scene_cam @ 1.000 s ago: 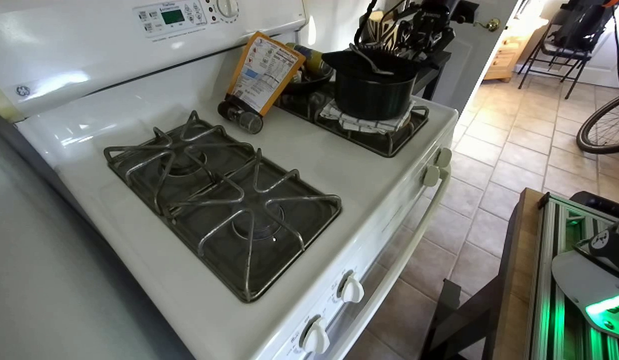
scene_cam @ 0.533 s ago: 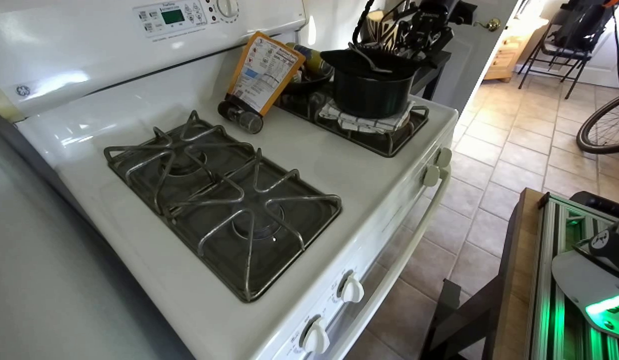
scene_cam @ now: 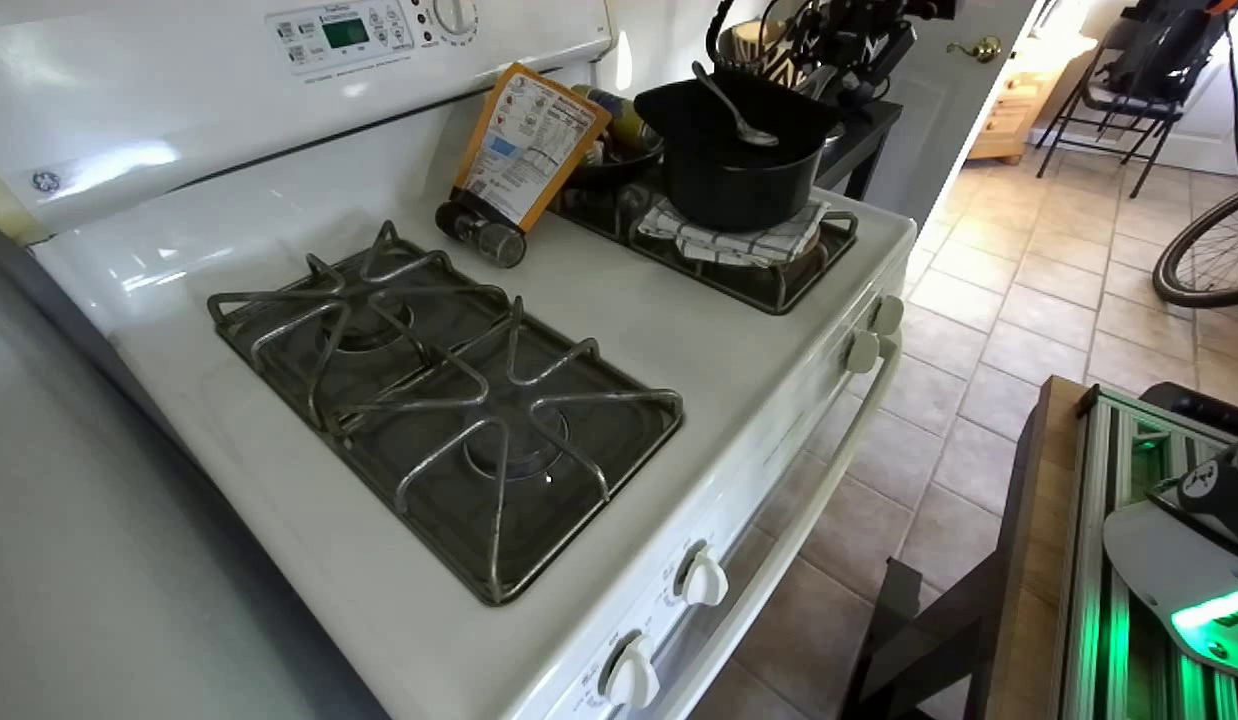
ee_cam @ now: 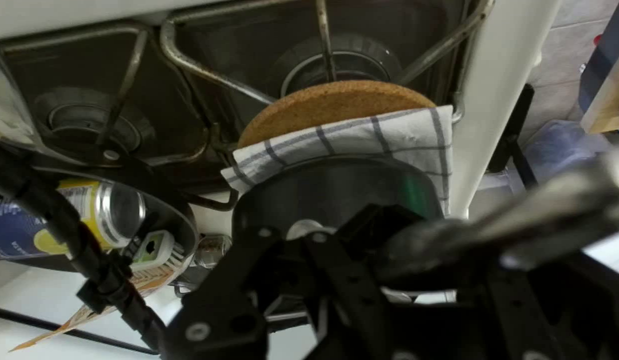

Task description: Move the pot to the left

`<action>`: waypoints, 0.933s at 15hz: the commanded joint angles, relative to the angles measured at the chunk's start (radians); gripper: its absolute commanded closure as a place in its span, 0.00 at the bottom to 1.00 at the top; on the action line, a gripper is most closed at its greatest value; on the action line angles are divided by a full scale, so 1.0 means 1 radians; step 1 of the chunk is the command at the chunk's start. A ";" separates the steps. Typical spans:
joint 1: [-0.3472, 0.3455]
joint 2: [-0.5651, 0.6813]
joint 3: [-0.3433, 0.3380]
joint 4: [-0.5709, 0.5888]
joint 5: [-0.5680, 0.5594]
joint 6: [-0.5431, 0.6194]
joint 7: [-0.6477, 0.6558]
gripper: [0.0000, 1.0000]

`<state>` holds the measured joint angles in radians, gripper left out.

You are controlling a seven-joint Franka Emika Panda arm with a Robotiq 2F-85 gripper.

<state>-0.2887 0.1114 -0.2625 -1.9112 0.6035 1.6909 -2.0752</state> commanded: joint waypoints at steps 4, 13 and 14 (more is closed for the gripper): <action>-0.001 -0.013 0.025 0.066 0.036 -0.156 0.086 0.99; 0.031 -0.060 0.064 0.107 0.118 -0.187 0.238 0.99; 0.039 -0.072 0.071 0.105 0.120 -0.180 0.243 0.99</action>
<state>-0.2676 0.0944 -0.2053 -1.8095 0.6713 1.5278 -1.8734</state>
